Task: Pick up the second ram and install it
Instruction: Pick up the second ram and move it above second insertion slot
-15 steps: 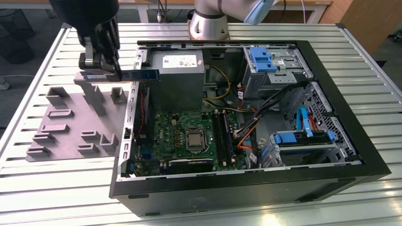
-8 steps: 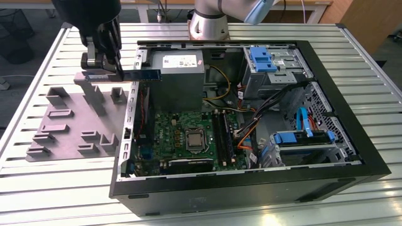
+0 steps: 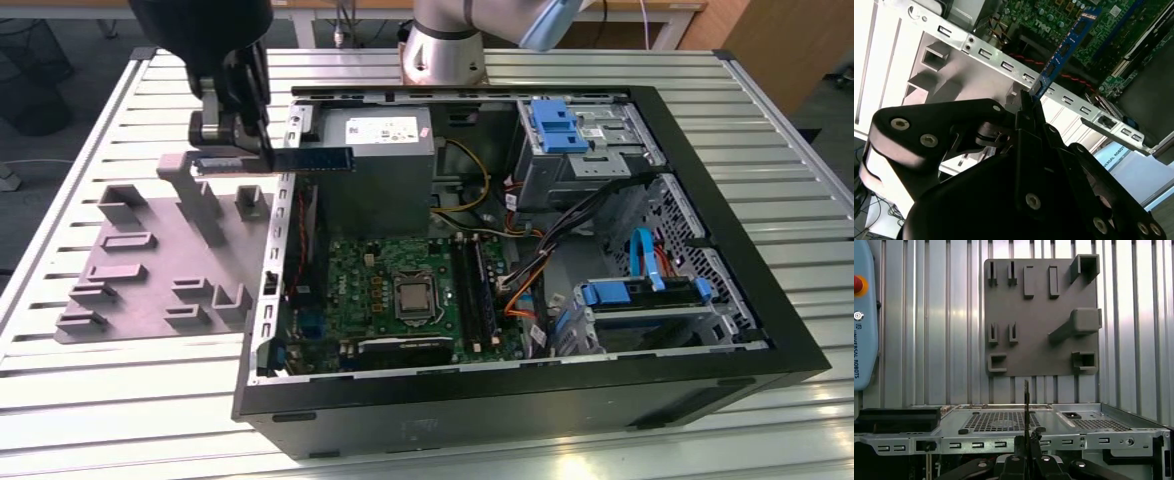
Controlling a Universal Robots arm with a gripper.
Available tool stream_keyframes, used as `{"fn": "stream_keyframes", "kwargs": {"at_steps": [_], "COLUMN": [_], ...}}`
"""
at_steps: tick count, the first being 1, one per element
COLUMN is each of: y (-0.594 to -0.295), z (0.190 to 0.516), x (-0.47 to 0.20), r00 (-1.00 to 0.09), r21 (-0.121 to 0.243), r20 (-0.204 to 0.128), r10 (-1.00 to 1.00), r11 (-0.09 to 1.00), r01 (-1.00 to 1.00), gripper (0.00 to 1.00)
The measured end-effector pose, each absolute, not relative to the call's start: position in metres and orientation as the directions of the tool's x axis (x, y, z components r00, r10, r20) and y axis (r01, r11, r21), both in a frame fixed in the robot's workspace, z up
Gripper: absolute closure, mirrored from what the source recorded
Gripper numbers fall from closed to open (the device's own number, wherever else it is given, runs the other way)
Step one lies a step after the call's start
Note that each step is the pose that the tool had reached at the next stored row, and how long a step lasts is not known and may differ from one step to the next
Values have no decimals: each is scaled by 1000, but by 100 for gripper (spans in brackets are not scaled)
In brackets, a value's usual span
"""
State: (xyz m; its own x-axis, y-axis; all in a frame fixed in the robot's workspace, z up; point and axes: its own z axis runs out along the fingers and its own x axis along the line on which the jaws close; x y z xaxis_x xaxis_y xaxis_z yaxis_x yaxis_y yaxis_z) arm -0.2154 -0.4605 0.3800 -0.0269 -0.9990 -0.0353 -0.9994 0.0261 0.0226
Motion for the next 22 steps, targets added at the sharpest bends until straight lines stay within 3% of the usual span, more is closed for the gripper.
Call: {"fn": "stream_keyframes", "kwargs": {"at_steps": [22], "y": [-459], "z": [380], "x": [-163], "r00": [-28], "r21": [23], "r20": [-35], "r10": [-999], "r11": [27], "r01": [-999], "gripper": [86]}}
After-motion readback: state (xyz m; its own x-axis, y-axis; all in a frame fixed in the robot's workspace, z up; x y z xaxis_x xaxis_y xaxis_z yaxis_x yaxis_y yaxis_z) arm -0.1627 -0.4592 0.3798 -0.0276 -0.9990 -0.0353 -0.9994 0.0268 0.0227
